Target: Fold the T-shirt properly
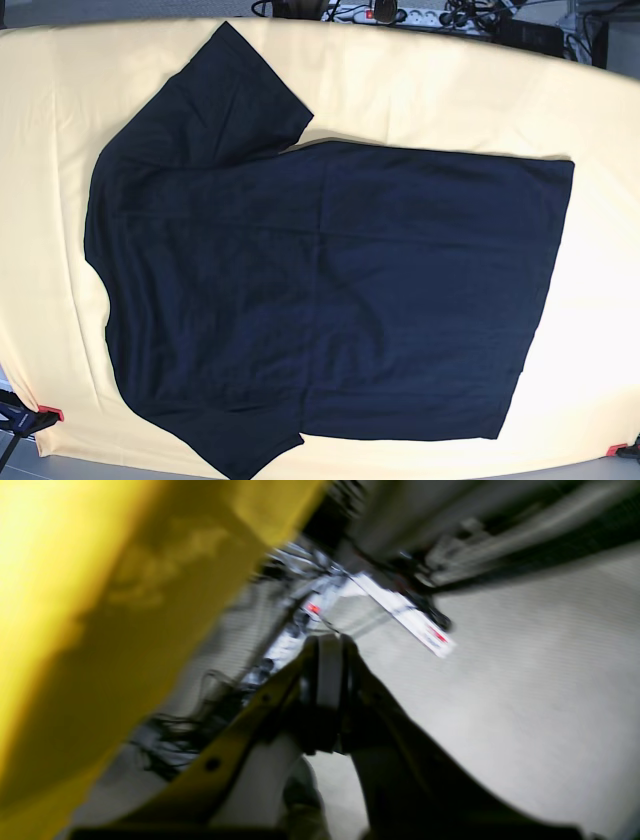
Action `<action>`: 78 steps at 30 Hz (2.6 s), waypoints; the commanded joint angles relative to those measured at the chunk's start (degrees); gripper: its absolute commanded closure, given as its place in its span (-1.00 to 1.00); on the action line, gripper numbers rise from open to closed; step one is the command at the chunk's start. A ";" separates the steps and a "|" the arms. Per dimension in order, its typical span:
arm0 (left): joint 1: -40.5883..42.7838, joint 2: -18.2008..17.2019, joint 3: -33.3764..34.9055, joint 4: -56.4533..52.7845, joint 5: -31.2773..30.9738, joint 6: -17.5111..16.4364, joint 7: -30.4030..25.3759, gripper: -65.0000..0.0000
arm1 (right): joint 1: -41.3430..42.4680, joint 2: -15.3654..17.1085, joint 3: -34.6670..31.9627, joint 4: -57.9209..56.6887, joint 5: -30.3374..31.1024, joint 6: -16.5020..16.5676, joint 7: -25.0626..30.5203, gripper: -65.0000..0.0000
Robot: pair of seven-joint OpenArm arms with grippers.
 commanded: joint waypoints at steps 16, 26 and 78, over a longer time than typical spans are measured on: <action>-6.27 -10.82 -23.23 1.97 -7.89 -7.13 -9.90 1.00 | 10.25 5.22 4.52 1.92 -5.60 0.02 7.21 1.00; -22.84 -19.65 -23.56 -12.31 -8.11 -16.20 -17.46 1.00 | 23.69 5.09 6.38 1.92 2.21 2.05 10.14 1.00; -71.19 -29.33 17.38 -41.77 6.91 -25.66 -36.39 1.00 | 24.22 4.79 6.86 1.92 3.65 3.56 11.91 1.00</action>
